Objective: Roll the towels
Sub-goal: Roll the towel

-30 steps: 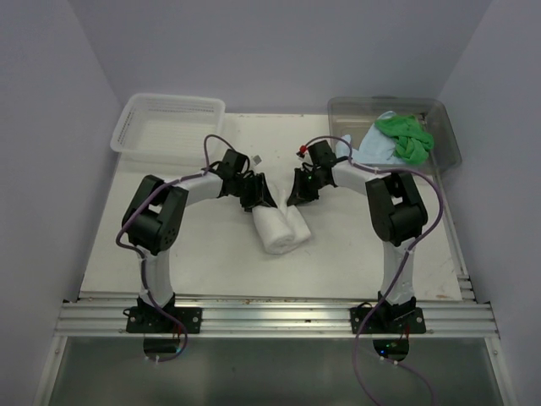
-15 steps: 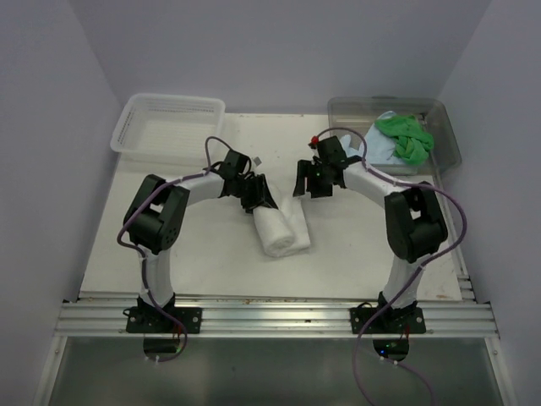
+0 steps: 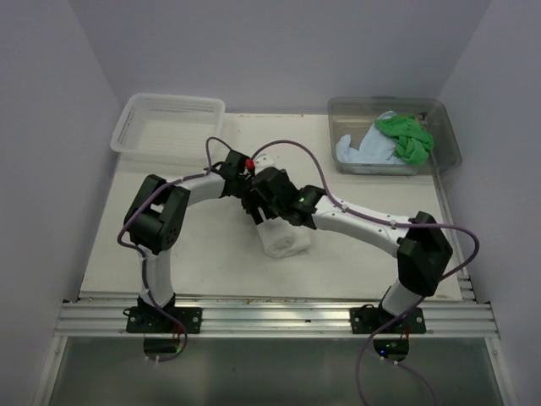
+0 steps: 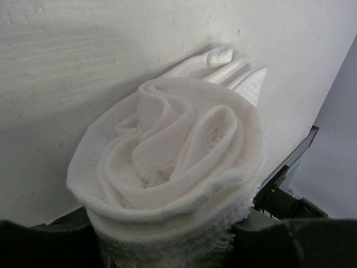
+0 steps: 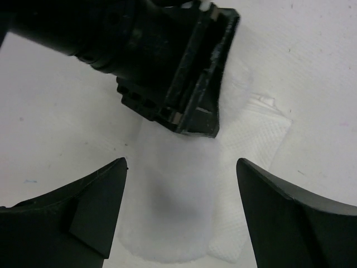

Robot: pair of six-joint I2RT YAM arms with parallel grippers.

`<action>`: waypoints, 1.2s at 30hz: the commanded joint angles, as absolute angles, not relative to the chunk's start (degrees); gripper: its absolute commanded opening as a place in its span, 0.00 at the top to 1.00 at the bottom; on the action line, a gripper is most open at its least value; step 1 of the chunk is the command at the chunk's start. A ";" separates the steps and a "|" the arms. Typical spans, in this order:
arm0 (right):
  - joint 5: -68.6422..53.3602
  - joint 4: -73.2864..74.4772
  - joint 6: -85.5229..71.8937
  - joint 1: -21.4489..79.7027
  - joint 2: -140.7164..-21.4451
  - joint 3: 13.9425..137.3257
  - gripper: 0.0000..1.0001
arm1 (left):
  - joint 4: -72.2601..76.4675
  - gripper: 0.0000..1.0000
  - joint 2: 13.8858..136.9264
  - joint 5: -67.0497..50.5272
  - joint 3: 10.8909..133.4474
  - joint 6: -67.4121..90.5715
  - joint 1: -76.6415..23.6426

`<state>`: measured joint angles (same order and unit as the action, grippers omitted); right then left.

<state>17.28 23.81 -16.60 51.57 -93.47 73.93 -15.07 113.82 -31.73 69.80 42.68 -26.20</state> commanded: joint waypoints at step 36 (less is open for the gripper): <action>47.81 21.97 -14.68 67.67 -97.29 70.67 0.15 | -23.03 0.69 113.82 -23.38 65.39 52.91 -27.42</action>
